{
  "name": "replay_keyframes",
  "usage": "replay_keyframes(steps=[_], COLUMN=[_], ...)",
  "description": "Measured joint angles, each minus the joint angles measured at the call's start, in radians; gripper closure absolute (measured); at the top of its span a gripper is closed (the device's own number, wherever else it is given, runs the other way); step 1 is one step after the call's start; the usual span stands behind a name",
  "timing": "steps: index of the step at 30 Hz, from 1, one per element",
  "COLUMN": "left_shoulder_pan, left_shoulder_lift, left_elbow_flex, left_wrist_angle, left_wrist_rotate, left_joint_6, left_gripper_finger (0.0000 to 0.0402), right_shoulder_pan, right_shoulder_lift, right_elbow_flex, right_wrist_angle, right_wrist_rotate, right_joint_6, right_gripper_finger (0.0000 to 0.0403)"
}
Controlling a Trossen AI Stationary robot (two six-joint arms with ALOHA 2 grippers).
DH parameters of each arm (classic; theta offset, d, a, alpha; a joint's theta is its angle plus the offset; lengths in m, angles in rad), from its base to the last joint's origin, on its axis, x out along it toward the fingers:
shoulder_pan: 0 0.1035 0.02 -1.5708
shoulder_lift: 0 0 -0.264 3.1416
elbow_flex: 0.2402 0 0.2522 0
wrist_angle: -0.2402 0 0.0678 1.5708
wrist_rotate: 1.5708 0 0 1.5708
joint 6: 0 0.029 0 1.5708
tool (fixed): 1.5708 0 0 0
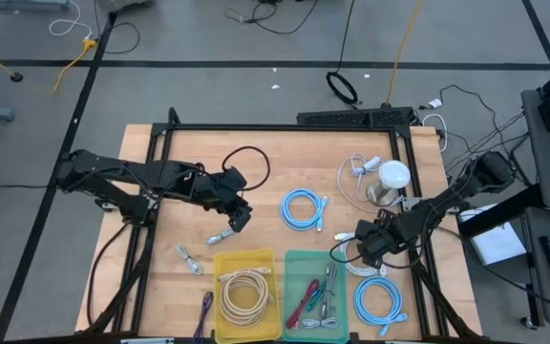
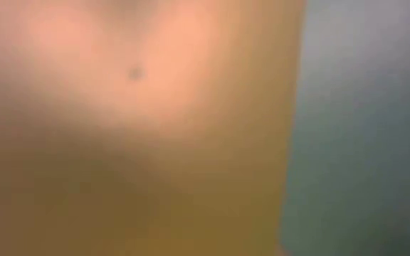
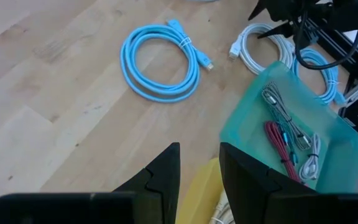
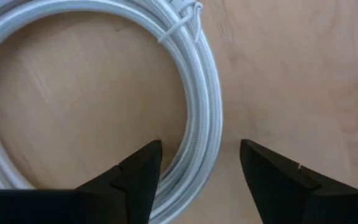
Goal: Pick & Place USB Port
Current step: Put the large white charger cable into the yellow bin
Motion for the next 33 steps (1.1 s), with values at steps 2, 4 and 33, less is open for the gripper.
replay_keyframes(steps=[2,4,33], left_shoulder_pan=[-0.005,-0.005,-0.005], left_shoulder_lift=[0.000,0.000,0.000], left_elbow_flex=[0.000,0.000,0.000], left_wrist_angle=[0.001,0.002,-0.043], left_wrist_rotate=[-0.006,-0.006,-0.209], left_joint_6=[-0.004,-0.008,-0.166], left_gripper_finger=[0.0287,0.0287,0.0287], right_shoulder_pan=[0.000,0.000,-0.217], right_shoulder_lift=[0.000,0.001,-0.244], right_elbow_flex=[-0.001,-0.002,0.290], right_wrist_angle=[-0.002,-0.008,-0.186], right_wrist_rotate=[0.000,0.000,0.542], right_joint_6=[0.015,0.035,0.232], right_gripper_finger=[0.0216,0.0257,0.0373])
